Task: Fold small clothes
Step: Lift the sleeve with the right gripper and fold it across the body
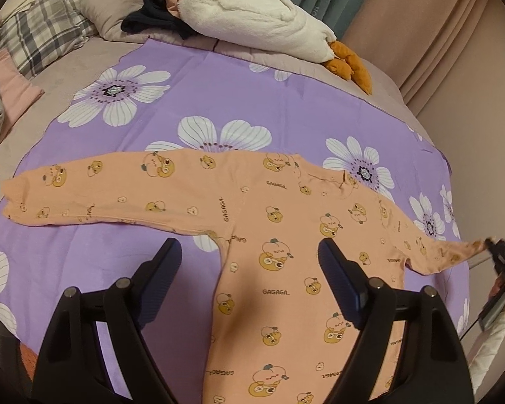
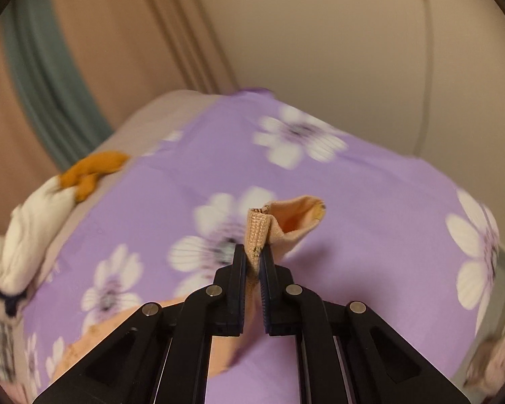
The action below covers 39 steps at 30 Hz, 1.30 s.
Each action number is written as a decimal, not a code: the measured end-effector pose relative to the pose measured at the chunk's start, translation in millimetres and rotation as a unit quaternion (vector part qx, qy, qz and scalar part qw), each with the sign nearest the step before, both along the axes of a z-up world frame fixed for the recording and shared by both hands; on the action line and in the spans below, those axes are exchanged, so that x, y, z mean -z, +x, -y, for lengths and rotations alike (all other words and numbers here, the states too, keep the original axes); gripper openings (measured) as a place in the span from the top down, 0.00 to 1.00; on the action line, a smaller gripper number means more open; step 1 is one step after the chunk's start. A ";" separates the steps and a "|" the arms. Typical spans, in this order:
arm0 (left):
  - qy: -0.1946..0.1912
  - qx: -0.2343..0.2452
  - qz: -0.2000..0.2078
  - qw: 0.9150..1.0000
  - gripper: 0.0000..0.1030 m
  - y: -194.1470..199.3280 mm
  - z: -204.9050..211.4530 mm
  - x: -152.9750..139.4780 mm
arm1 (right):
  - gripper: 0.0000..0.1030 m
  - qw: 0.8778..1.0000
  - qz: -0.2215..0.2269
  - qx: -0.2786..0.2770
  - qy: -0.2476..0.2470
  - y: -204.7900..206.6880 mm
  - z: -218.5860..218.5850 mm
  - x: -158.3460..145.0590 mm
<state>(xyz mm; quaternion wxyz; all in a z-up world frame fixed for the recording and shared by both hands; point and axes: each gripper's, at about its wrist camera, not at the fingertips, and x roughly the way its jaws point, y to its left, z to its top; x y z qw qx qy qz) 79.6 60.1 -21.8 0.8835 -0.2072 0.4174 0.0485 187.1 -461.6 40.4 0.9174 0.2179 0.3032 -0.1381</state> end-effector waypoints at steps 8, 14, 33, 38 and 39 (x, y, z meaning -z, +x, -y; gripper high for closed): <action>0.009 -0.012 0.007 1.000 0.20 -9.2 -9.8 -5.5 | 0.92 0.988 0.054 -0.148 -0.010 10.3 -98.4 -43.3; 0.018 -0.017 0.012 1.000 0.20 -16.6 -13.8 -7.5 | 0.92 0.968 0.059 -0.245 0.012 16.9 -155.7 -43.6; 0.027 -0.034 -0.003 0.999 0.20 -29.1 -32.8 7.0 | 0.91 0.928 -0.047 -0.370 -0.007 14.0 -292.4 35.3; 0.027 -0.038 -0.006 0.999 0.20 -31.4 -36.2 10.2 | 0.91 0.916 -0.088 -0.391 -0.008 9.5 -316.2 65.3; 0.026 -0.039 -0.007 0.999 0.20 -31.9 -37.2 11.1 | 0.91 0.915 -0.093 -0.391 -0.010 9.3 -318.7 67.3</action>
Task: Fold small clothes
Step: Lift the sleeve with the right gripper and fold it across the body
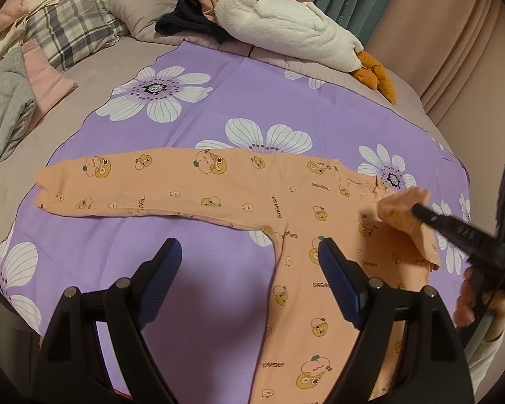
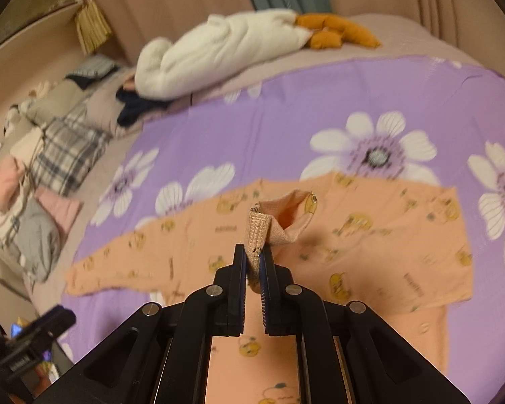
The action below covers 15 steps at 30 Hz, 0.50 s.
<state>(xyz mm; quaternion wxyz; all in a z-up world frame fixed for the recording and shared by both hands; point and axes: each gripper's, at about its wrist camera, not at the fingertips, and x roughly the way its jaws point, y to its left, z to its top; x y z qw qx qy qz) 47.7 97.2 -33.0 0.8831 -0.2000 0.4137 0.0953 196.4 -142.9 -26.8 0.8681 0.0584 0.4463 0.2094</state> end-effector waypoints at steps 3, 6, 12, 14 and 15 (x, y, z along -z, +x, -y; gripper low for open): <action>-0.003 -0.003 -0.002 1.000 0.20 -1.0 -2.5 2.7 | 0.91 1.000 -0.011 -0.002 -0.020 -2.4 -10.0 13.3; -0.006 -0.005 -0.005 1.000 0.20 -2.2 -4.5 5.5 | 0.91 0.999 -0.030 -0.008 -0.025 -3.8 -15.3 26.0; -0.008 -0.008 -0.008 1.000 0.20 -6.1 -6.9 8.4 | 0.91 0.998 -0.049 -0.016 -0.036 -7.3 -25.1 43.3; -0.007 -0.010 -0.008 1.000 0.20 -6.7 -7.3 8.8 | 0.91 0.997 -0.057 -0.018 -0.040 -9.2 -28.8 48.9; -0.006 -0.010 -0.008 1.000 0.20 -7.0 -7.5 9.1 | 0.91 0.997 -0.061 -0.019 -0.042 -9.4 -30.2 50.9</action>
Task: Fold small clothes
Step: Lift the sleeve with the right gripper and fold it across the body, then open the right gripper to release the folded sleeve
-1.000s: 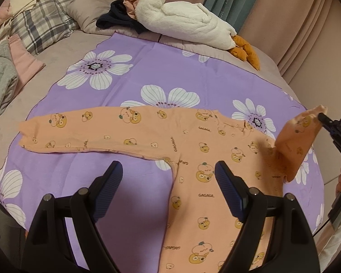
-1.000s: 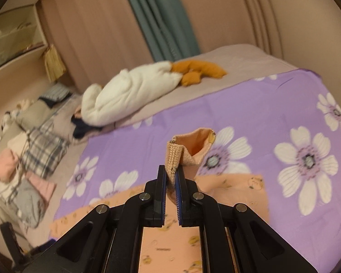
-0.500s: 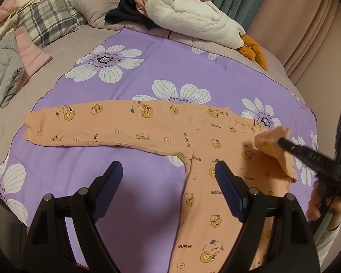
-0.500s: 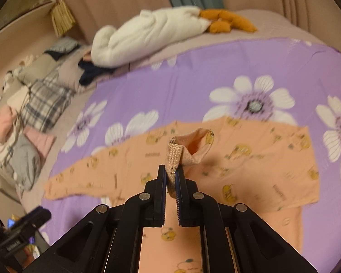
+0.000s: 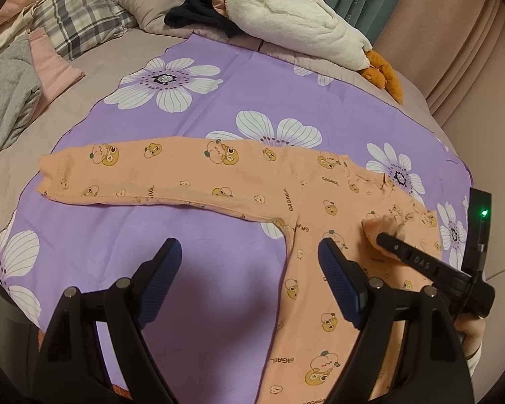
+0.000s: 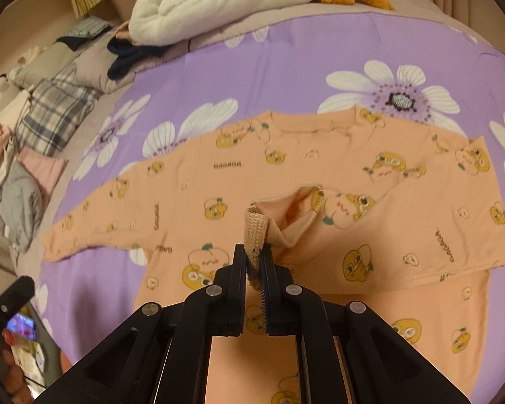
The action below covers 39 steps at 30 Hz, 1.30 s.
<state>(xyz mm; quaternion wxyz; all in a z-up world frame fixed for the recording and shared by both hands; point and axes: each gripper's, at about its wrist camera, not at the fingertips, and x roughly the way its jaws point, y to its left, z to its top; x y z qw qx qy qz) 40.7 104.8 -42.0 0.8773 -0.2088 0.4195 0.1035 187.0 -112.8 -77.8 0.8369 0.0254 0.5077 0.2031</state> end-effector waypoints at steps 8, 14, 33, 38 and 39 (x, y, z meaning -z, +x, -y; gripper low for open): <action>0.001 -0.001 -0.006 1.000 0.20 -2.2 -0.7 5.0 | 0.91 1.000 -0.018 -0.009 -0.017 -2.0 -9.2 14.9; 0.002 0.001 -0.009 1.000 0.20 -2.9 0.8 6.1 | 0.61 0.999 -0.038 -0.017 0.009 -2.3 -5.6 12.6; -0.039 0.109 0.010 0.993 0.20 50.1 51.2 10.2 | 0.31 0.988 0.054 0.143 0.011 -26.1 119.9 -39.0; -0.067 0.162 -0.004 0.984 0.25 85.4 83.9 33.7 | 0.32 0.980 0.033 0.195 -0.009 -26.9 151.6 -17.7; -0.069 0.170 -0.007 0.983 0.29 90.6 88.8 38.4 | 0.32 0.980 0.031 0.199 -0.008 -28.0 156.0 -15.5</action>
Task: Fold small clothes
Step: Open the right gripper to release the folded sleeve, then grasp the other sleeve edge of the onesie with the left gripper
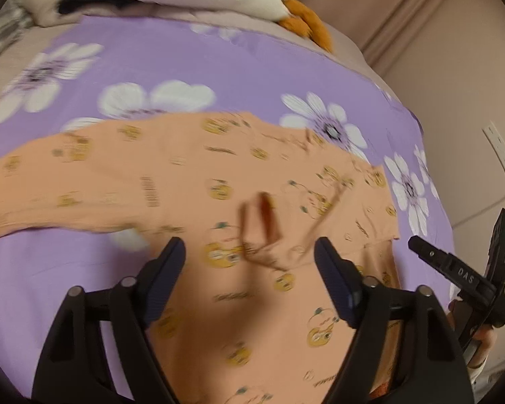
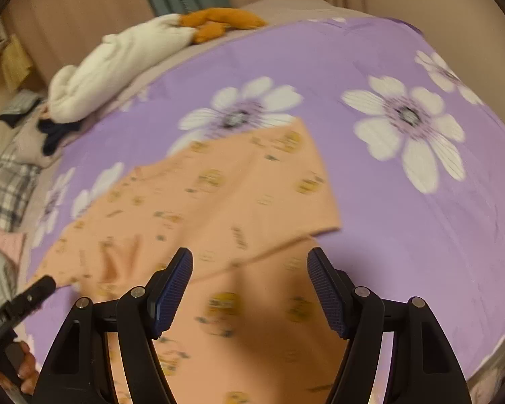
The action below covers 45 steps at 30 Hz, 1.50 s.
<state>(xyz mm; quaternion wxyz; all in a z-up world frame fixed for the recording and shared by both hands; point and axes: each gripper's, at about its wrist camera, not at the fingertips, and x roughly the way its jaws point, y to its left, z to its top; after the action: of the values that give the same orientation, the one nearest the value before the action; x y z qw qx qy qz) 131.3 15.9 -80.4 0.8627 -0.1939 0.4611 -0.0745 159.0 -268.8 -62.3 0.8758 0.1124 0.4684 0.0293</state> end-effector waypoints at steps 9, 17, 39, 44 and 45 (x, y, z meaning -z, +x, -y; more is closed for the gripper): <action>-0.031 0.027 -0.064 0.997 0.76 37.9 27.8 55.3 | 0.32 0.999 -0.024 0.033 0.019 -5.1 31.9 23.6; -0.033 0.007 -0.039 0.999 0.95 39.5 28.7 36.9 | 0.32 0.998 -0.027 0.041 0.027 -5.1 39.3 28.8; 0.038 -0.072 -0.033 0.996 0.95 44.9 -58.8 31.0 | 0.32 1.000 -0.015 0.003 0.010 22.7 6.4 27.0; 0.056 -0.068 -0.047 0.995 0.95 40.8 -56.1 52.7 | 0.32 1.000 -0.006 -0.021 -0.012 29.8 -12.0 28.6; 0.063 -0.066 -0.046 0.995 0.94 40.3 -54.8 55.5 | 0.32 1.000 -0.004 -0.025 -0.014 30.4 -14.7 28.4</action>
<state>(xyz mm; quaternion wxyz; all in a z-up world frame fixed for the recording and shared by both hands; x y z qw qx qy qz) 171.5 70.8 -135.9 0.8540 -0.1726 0.4903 0.0209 189.4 -254.1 -90.7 0.8743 0.0884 0.4752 0.0440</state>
